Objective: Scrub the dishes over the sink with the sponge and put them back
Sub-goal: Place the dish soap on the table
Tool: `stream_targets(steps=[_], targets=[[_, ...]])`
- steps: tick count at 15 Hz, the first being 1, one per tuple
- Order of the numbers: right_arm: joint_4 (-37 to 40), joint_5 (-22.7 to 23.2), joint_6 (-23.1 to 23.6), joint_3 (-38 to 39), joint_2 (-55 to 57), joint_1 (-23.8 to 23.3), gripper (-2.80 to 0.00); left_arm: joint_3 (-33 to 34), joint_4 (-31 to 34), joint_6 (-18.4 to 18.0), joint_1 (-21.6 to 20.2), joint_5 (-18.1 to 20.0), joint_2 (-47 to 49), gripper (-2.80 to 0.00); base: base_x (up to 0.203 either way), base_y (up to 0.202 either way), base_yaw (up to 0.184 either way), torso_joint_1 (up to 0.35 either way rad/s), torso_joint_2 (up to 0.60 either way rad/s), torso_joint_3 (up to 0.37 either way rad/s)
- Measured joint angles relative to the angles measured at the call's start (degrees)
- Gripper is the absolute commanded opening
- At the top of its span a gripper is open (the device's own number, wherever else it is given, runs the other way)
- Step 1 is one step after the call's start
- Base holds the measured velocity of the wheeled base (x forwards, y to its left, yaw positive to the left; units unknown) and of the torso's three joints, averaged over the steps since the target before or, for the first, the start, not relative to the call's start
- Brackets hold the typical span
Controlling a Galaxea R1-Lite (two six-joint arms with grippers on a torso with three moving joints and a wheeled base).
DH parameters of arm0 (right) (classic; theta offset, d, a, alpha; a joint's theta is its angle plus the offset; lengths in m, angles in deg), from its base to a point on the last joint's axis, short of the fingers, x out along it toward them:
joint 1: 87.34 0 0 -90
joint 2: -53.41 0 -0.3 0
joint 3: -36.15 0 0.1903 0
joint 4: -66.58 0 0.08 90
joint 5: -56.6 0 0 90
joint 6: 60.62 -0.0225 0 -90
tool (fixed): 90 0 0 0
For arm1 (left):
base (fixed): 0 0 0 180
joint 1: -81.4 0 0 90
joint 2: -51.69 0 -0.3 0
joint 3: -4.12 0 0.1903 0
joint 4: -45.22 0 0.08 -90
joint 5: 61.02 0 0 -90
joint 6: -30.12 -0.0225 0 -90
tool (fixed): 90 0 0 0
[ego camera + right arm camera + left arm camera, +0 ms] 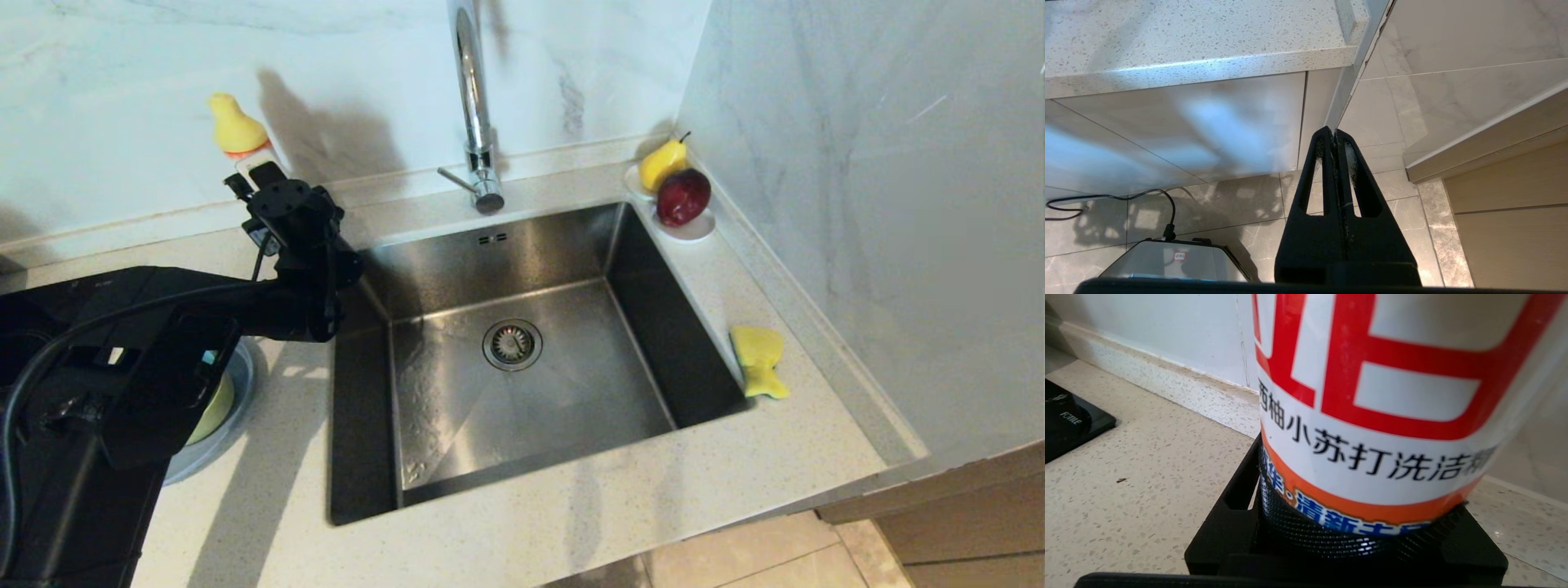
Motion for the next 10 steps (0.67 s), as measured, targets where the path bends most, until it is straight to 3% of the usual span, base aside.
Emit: stream_targets(steps=[1,10], targets=[[0.0,0.0,0.0,0.0,0.0,0.0,-2.80,0.0,0.4,0.0,0.0,0.0,0.0,0.00,0.000,0.000,0.000,0.000,0.00,0.000],[0.0,0.0,0.0,0.0,0.0,0.0,-2.80,0.1,0.9,0.4,-0.3,-0.1,-0.8,0.00,0.000,0.000,0.000,0.000,0.00,0.000]])
